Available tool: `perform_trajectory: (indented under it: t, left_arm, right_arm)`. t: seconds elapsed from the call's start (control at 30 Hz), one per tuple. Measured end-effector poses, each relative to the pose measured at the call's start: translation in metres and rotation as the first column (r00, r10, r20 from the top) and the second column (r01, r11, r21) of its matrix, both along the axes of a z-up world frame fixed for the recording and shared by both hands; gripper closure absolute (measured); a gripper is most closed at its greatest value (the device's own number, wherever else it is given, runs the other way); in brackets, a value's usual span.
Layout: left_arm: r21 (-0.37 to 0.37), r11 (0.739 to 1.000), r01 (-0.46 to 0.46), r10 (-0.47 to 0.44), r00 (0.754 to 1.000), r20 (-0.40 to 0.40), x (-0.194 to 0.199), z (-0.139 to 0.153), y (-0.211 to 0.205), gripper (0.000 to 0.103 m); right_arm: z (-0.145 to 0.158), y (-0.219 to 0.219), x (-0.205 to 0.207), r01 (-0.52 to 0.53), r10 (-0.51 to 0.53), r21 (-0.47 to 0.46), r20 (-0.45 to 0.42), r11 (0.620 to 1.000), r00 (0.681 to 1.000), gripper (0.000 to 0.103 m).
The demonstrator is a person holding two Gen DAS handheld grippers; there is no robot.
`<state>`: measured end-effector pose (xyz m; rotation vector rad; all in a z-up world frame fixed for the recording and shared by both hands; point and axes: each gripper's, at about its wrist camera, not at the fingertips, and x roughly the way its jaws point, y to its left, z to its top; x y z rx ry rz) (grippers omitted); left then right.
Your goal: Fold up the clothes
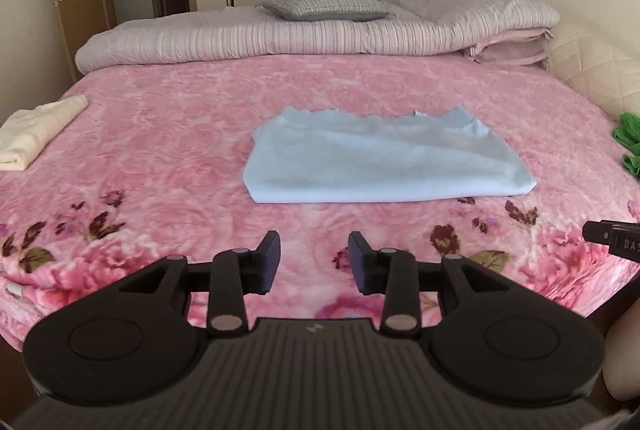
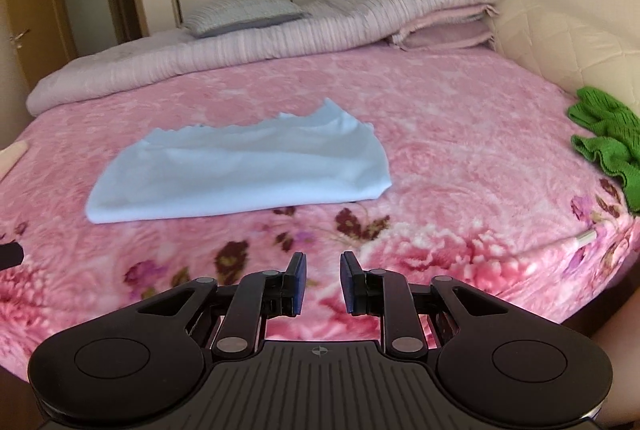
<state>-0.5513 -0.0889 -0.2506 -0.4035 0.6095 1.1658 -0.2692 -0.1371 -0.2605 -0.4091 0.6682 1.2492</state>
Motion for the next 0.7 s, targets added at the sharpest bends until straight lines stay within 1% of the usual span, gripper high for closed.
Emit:
perform_trajectory:
  t: [0.23, 0.5, 0.6, 0.7]
  left_arm:
    - [0.008, 1.0, -0.009, 0.009, 1.0, 0.029, -0.016, 0.004, -0.011, 0.07]
    - [-0.01, 1.0, -0.001, 0.002, 0.998, 0.063, -0.023, -0.001, -0.005, 0.07]
    - [-0.028, 1.0, 0.009, -0.007, 0.998, 0.06, -0.017, -0.007, 0.003, 0.07]
    - [-0.057, 0.998, 0.017, -0.014, 0.999, 0.049, -0.01, -0.017, 0.012, 0.07]
  right_arm:
    - [0.009, -0.008, -0.015, -0.032, 0.031, 0.025, 0.025, 0.999, 0.999, 0.081]
    - [0.01, -0.01, -0.023, -0.039, 0.038, 0.026, 0.051, 0.999, 0.998, 0.081]
    - [0.007, -0.01, -0.016, -0.022, 0.02, 0.028, 0.042, 0.999, 0.999, 0.081]
    - [-0.001, -0.01, -0.002, 0.008, -0.008, 0.028, -0.002, 1.0, 1.0, 0.081]
